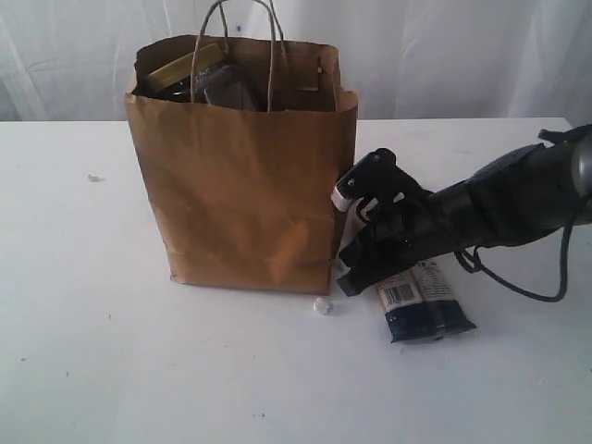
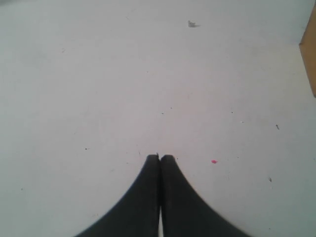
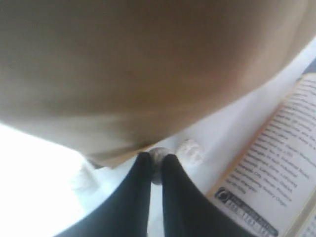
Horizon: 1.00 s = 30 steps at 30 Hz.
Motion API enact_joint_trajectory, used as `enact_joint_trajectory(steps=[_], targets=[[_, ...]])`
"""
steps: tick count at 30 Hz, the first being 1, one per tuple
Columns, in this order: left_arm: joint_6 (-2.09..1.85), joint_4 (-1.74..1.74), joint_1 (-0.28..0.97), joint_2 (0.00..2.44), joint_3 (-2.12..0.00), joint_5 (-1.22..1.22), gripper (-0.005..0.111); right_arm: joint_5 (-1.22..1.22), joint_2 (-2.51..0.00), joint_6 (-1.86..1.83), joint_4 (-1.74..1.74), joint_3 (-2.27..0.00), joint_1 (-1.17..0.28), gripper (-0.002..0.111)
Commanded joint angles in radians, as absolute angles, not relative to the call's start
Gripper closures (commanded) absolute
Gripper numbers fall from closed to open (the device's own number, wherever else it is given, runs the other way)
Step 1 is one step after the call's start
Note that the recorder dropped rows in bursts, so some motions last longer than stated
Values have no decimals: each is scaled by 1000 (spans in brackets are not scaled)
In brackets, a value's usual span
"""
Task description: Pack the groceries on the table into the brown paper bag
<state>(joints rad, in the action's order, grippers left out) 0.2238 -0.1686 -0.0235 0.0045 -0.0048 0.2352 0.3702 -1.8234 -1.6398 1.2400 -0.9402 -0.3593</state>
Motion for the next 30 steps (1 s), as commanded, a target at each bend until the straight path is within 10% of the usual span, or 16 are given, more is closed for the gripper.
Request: enact_joint_trajectory(steps=[1, 30], targets=[[223, -165, -22, 0, 0, 231, 107, 396, -1773, -1458, 1074, -915, -357, 108], [223, -165, 6, 0, 0, 231, 107, 1024, -1153, -773, 884, -934, -359, 108]])
